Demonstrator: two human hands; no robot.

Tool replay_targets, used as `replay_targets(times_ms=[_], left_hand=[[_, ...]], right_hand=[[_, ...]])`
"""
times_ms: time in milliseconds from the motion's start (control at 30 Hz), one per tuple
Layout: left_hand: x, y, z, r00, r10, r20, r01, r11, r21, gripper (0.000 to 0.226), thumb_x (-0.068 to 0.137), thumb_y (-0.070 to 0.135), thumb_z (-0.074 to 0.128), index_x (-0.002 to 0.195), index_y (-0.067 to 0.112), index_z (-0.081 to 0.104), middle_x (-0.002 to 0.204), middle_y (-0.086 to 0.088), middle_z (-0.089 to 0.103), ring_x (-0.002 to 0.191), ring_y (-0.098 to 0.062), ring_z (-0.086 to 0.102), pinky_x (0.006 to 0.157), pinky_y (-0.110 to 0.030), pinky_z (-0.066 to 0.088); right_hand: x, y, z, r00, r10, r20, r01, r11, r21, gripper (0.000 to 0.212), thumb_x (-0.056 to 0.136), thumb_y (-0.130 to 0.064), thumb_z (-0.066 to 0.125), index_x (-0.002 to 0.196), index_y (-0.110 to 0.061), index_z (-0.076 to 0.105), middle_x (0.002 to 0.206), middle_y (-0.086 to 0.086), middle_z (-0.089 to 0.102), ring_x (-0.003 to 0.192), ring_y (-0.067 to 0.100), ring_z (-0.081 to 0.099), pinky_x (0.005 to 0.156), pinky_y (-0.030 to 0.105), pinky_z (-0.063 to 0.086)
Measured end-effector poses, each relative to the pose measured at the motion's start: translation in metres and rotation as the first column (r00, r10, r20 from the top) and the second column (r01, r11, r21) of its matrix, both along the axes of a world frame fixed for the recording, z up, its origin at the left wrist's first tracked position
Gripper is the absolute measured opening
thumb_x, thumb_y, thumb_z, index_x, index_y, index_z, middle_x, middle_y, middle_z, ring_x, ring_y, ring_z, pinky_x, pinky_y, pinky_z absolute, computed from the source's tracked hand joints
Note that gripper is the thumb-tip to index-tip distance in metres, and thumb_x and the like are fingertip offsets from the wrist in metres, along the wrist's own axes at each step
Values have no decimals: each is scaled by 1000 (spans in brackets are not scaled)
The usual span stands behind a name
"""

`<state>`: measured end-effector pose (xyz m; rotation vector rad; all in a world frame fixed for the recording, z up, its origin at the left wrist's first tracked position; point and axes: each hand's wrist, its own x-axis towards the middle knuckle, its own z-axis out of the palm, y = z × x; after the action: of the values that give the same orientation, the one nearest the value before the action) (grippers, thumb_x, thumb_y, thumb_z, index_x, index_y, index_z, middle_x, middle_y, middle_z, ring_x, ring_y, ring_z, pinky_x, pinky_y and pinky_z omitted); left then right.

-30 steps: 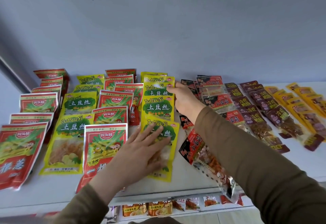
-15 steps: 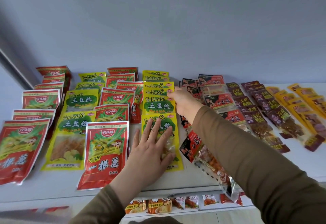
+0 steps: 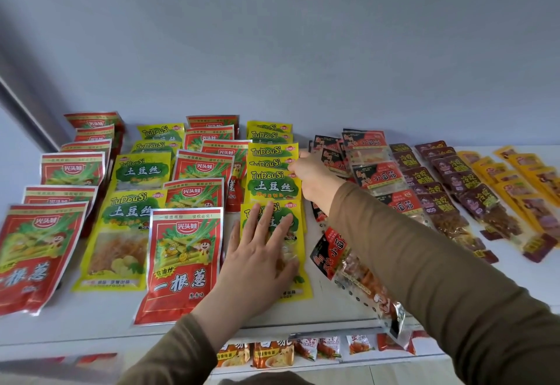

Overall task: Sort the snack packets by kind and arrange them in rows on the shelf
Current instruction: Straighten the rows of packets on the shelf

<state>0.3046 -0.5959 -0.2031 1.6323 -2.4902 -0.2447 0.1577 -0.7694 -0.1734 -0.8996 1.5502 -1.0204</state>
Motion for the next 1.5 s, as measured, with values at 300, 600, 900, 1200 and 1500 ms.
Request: replay_targets(times_ms=[300,600,900,1200,1500], left_hand=[[3,0,15,999,-45,2,45,996,-76,73,99,73,17,159,45,-13,165,5,-30,147,-19,-39,124,-55,-13],[99,-4,20,960,174,-218,-217,958,-189,73,98,71,20,162,37,13,171,2,-2,157,-19,-16,126,-50,5],[130,-13,-1,919,379,-105,-386,921,-55,83,90,82,12,161,42,-4,171,-1,-8,158,-27,-4,126,-48,-1],[122,-19,0,934,342,-108,-352,932,-90,88,89,80,16,163,34,8,171,-2,7,158,-23,5,125,-43,-4],[130,-18,1,907,398,-137,-410,909,-70,96,80,90,13,161,40,-1,171,-3,12,158,-25,2,127,-49,1]], right_hand=[[-3,23,37,973,-3,-231,-65,956,-285,53,103,-5,45,153,-18,32,143,2,43,103,8,60,82,35,59],[51,95,62,933,331,-139,-359,883,-302,49,104,-18,51,151,-22,39,156,-8,40,139,6,38,118,32,28],[127,82,41,939,199,279,-208,978,3,50,102,-12,49,150,-18,37,142,7,55,123,27,58,100,45,50],[141,79,46,963,161,217,-172,985,32,57,101,-13,50,152,-26,30,127,5,59,98,20,63,68,33,53],[141,77,40,978,105,182,-101,994,-29,59,99,-10,51,152,-26,30,143,5,50,112,22,62,83,40,58]])
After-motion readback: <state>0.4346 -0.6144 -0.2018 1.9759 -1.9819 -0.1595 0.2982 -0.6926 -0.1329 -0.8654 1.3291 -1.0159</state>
